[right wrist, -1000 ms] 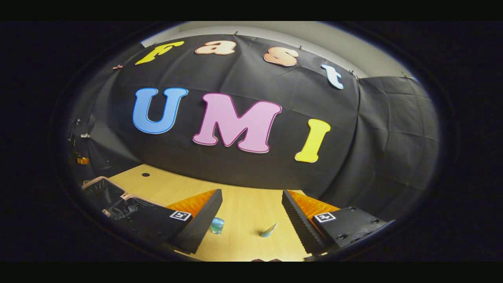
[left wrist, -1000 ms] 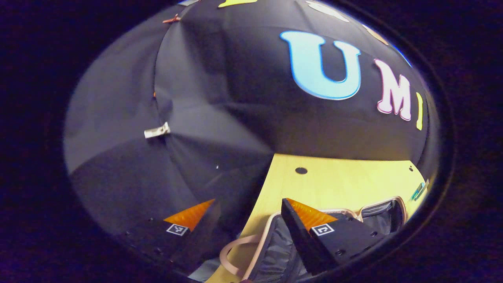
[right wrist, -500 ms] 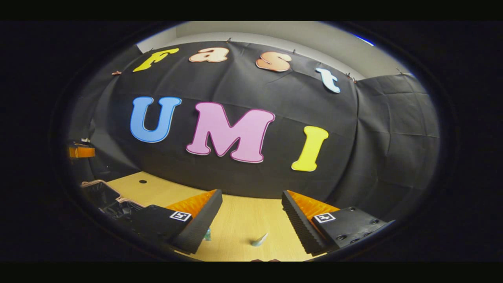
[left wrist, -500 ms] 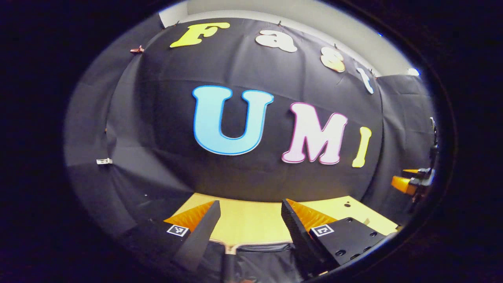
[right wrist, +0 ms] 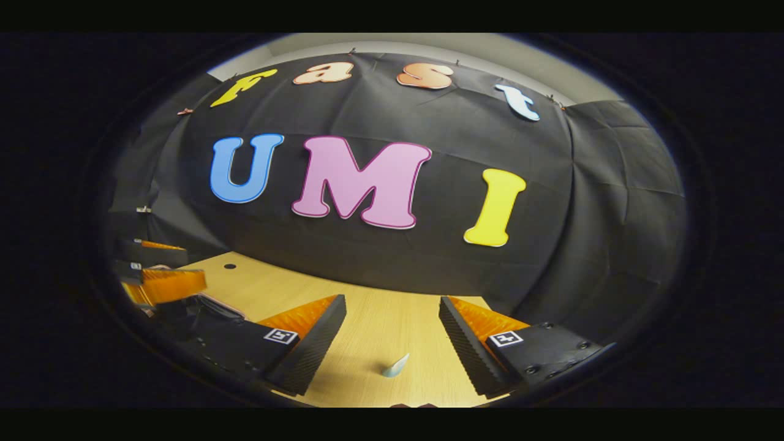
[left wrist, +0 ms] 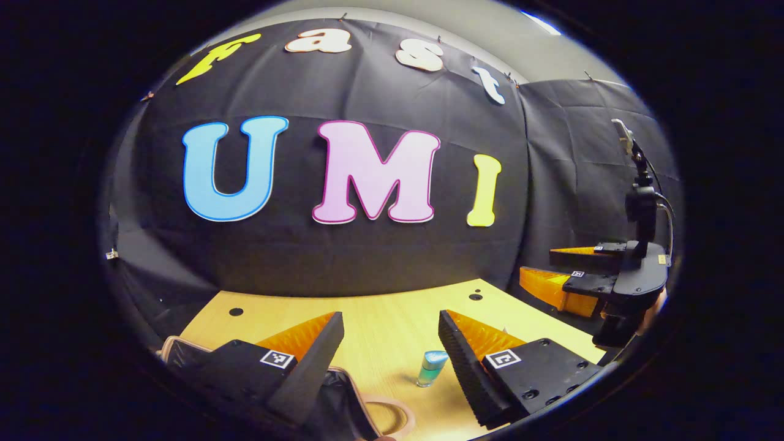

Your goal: First open the suitcase, pack the skin care products into it, and then close the suitcase.

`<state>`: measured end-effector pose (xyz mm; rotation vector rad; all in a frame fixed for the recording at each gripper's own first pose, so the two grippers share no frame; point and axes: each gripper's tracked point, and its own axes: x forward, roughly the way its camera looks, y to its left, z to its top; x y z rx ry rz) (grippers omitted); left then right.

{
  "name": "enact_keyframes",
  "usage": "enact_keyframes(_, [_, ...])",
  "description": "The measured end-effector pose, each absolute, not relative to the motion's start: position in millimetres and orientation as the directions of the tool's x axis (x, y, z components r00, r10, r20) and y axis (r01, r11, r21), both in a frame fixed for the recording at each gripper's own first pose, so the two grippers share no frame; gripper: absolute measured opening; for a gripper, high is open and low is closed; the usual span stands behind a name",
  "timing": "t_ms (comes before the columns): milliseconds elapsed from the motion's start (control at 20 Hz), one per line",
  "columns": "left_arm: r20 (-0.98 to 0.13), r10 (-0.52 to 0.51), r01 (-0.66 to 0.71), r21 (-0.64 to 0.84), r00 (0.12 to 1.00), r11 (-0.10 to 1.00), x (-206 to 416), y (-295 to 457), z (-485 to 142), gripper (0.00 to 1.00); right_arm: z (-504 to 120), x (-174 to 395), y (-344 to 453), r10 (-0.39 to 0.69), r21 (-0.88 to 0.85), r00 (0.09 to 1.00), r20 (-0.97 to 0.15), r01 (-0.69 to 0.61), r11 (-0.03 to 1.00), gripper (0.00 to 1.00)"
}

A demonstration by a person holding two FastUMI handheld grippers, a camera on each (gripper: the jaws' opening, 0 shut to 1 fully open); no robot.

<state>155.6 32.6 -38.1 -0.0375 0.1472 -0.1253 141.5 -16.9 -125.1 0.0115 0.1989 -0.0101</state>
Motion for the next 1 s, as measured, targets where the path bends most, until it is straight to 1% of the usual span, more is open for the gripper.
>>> enact_keyframes(150, [-0.207, -0.150, 0.138, -0.073, 0.967, 0.988, 172, 2, -75, 0.98, -151, 145, -22, 0.035, 0.026, 0.970, -0.239, -0.030, 0.999, 0.96])
enact_keyframes(300, [-0.272, -0.137, 0.130, -0.044, 0.953, 0.991, 196, -16, -117, 0.98, -175, 149, -28, 0.064, 0.024, 0.959, -0.276, -0.059, 0.998, 0.97])
enact_keyframes(450, [-0.343, -0.131, 0.117, -0.061, 0.930, 0.991, 217, -29, -159, 0.98, -202, 157, -33, 0.090, 0.014, 0.948, -0.306, -0.090, 0.996, 0.97])
enact_keyframes(600, [-0.393, -0.103, 0.095, -0.040, 0.914, 0.995, 236, -30, -192, 0.98, -232, 164, -34, 0.117, 0.047, 0.929, -0.352, -0.107, 0.993, 0.97])
enact_keyframes(900, [-0.500, -0.085, 0.063, -0.060, 0.862, 0.996, 257, -33, -246, 0.98, -280, 177, -42, 0.123, 0.049, 0.896, -0.427, -0.113, 0.992, 0.97])
enact_keyframes(950, [-0.509, -0.083, 0.061, -0.059, 0.857, 0.996, 258, -34, -250, 0.98, -288, 176, -44, 0.123, 0.056, 0.889, -0.441, -0.110, 0.992, 0.98])
enact_keyframes(1000, [-0.515, -0.087, 0.064, -0.061, 0.853, 0.996, 259, -36, -252, 0.95, -296, 176, -43, 0.124, 0.066, 0.882, -0.455, -0.106, 0.992, 0.98])
